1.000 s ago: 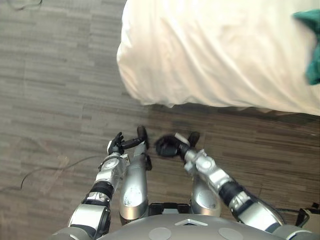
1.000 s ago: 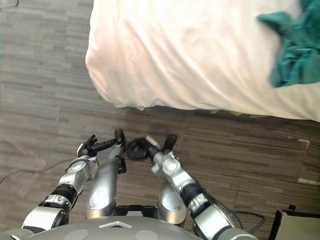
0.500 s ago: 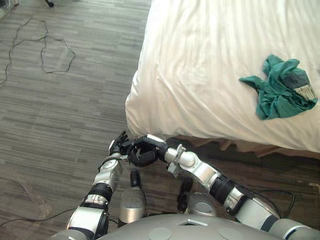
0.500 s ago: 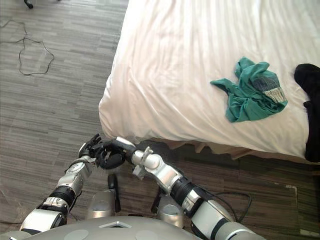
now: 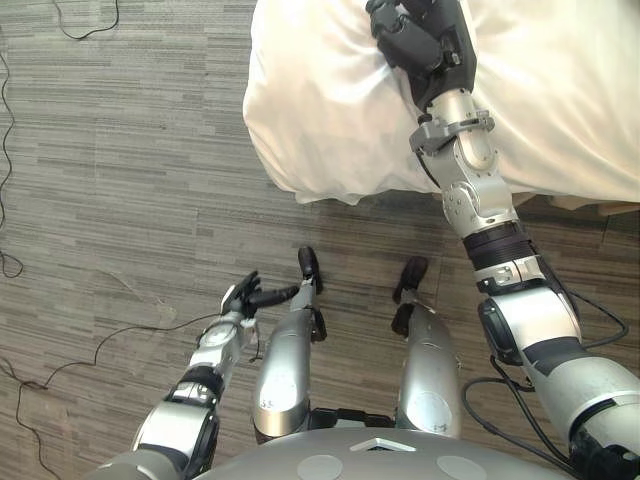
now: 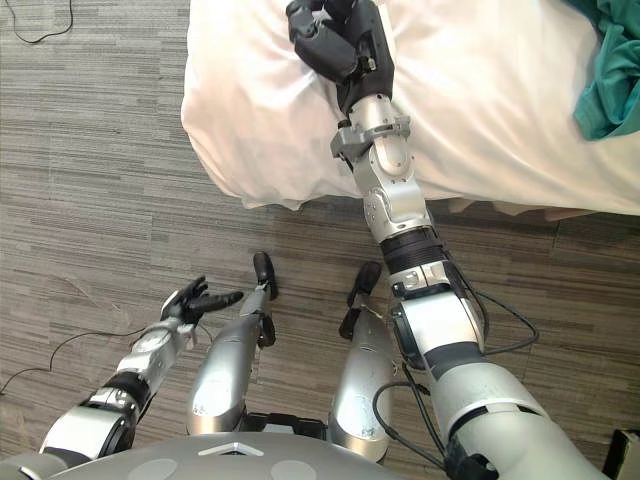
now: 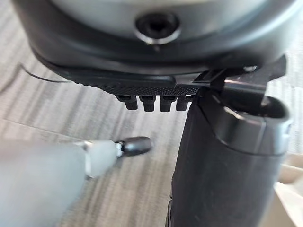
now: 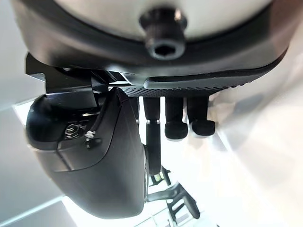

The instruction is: Tidy up the quilt and then pick up the clothes from the bed and put them into the laundry hamper

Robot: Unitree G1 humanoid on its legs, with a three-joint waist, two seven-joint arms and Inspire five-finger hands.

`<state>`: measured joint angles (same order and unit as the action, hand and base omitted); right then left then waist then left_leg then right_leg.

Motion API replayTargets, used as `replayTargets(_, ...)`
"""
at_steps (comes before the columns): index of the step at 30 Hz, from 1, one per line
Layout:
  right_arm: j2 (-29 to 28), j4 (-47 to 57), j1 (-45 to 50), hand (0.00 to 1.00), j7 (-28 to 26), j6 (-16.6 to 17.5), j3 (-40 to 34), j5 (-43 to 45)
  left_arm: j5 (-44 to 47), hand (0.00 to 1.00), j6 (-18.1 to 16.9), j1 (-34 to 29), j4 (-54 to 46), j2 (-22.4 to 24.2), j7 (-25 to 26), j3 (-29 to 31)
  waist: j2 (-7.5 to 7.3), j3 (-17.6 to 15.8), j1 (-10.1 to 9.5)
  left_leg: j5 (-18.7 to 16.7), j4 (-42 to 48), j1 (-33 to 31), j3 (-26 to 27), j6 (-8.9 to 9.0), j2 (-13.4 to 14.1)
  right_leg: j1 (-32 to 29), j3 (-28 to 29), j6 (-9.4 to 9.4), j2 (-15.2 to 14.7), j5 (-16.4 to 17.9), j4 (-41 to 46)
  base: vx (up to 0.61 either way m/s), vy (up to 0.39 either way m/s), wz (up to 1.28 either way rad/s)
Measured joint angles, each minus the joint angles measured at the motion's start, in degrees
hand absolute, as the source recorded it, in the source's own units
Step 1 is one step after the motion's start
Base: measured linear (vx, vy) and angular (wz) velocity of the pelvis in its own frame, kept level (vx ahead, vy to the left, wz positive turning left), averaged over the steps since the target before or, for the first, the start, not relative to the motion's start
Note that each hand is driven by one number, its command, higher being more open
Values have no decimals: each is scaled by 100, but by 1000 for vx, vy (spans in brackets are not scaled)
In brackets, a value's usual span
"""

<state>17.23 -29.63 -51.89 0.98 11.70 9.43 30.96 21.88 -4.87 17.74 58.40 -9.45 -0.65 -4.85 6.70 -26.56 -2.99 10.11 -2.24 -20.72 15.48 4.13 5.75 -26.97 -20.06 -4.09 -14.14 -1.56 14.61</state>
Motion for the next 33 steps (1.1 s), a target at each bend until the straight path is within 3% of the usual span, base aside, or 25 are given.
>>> replayTargets(4, -37, 206, 261, 0, -85, 325, -125, 152, 0, 100, -1, 227, -413, 166, 294, -67, -36, -20, 57, -11, 1, -87, 130, -30, -11, -62, 107, -32, 36, -148, -225, -22, 5, -11)
replayTargets(6, -153, 663, 881, 0, -312, 571, -413, 345, 0, 100, 93, 175, -583, 182, 487, -71, -124, -63, 197, -56, 1, -14, 223, -66, -11, 32, 172, -69, 38, -224, -367, 36, 19, -17)
replayTargets(8, -338, 1139, 1675, 0, -497, 763, -726, 642, 0, 100, 266, 41, -732, 154, 649, 100, -330, -144, 339, -154, 16, 177, 391, -63, -24, 152, 311, -86, 40, -242, -419, 72, 23, -35)
replayTargets(10, -522, 1505, 2972, 0, -739, 862, -1260, 997, 0, 100, 463, -217, -963, 89, 808, 347, -666, -139, 508, -370, 129, 474, 652, -38, 0, 382, 533, -113, 89, -258, -534, 114, 10, -54)
replayTargets(12, -610, 1273, 3873, 0, -809, 750, -1960, 1120, 0, 100, 666, -282, -1062, 33, 825, 468, -810, -118, 610, -548, 198, 753, 844, 11, 48, 623, 689, -117, 158, -260, -649, 142, -4, -58)
replayTargets(13, -604, 881, 4380, 100, -798, 665, -2450, 1244, 0, 100, 763, -302, -1122, 30, 808, 577, -836, -104, 643, -655, 254, 903, 976, 44, 89, 731, 807, -117, 218, -260, -713, 146, -11, -63)
replayTargets(16, -542, 6, 5283, 100, -829, 477, -3235, 1200, 9, 100, 905, -353, -1176, -3, 748, 1111, -850, -89, 838, -1136, 843, 1140, 1231, 135, 272, 921, 1215, -110, 405, -258, -771, 146, -33, -85)
replayTargets(18, -472, -417, 5650, 100, -1164, 444, -3512, 785, 51, 100, 891, -514, -1154, -11, 608, 1506, -850, 16, 865, -1536, 1439, 1312, 1212, 183, 493, 1023, 1653, -92, 588, -246, -755, 121, -67, -145)
replayTargets(20, -357, -745, 5940, 100, -1580, 382, -3576, 235, 49, 100, 837, -763, -1095, -10, 417, 1781, -794, 267, 839, -2031, 2509, 1279, 878, 135, 833, 1110, 2100, -30, 828, -174, -671, 94, -32, -162)
replayTargets(22, -372, -1113, 6348, 100, -2034, 381, -3557, -153, 15, 100, 760, -1005, -792, 62, 175, 1844, -668, 729, 788, -2244, 4026, 998, -145, 56, 1084, 1261, 2544, 25, 1048, 7, -552, 62, 86, -122)
replayTargets(24, -401, -1449, 6521, 100, -2284, 404, -3548, -142, 0, 100, 700, -1223, -512, 259, 82, 1828, -468, 1117, 806, -2365, 4488, 941, -682, 51, 1141, 1373, 2724, -101, 1155, -79, -659, 60, 169, -87)
replayTargets(26, -486, -1727, 6483, 100, -2405, 545, -3572, -136, 4, 100, 600, -1282, -317, 505, -12, 1890, -282, 1293, 811, -2785, 4248, 1257, -935, 278, 1045, 1291, 2928, -245, 1244, -178, -541, 0, 250, -101)
replayTargets(27, -655, -1766, 6398, 100, -2470, 659, -3583, -153, 7, 100, 586, -1345, -263, 574, -98, 1964, -269, 1325, 721, -3195, 3665, 1752, -589, 423, 969, 1066, 2866, -288, 1258, -205, -290, -99, 215, -109)
replayTargets(29, -1103, -1813, 6373, 100, -2540, 863, -3572, -474, -3, 100, 606, -1363, -274, 614, -137, 2002, -331, 1323, 725, -3534, 2667, 2388, 189, 473, 850, 946, 2313, -290, 1091, -405, -181, -232, 208, -82)
replayTargets(30, -1376, -1876, 6420, 100, -2538, 872, -3497, -694, -5, 100, 632, -1393, -299, 628, -137, 2001, -494, 1348, 726, -3396, 2517, 2546, 415, 371, 722, 1018, 1801, -131, 894, -551, -238, -278, 154, -44)
replayTargets(31, -1538, -1882, 6523, 100, -2546, 907, -3343, -878, -9, 100, 711, -1484, -339, 678, -130, 2005, -449, 1414, 752, -3343, 2402, 2657, 508, 305, 718, 1085, 1284, 132, 806, -430, -98, -240, 98, -41)
replayTargets(32, -1704, -1914, 6748, 100, -2595, 908, -3060, -1034, -120, 100, 890, -1704, -509, 734, -132, 2004, -406, 1541, 792, -3330, 2332, 2855, 631, 295, 796, 1111, 755, 483, 739, 112, 856, -119, 42, -33)
replayTargets(33, -1755, -1917, 6833, 100, -2646, 911, -2958, -1022, -222, 100, 923, -1791, -554, 740, -158, 1986, -385, 1593, 788, -3316, 2282, 2928, 696, 301, 797, 1132, 709, 444, 727, 298, 1150, -53, 35, -47)
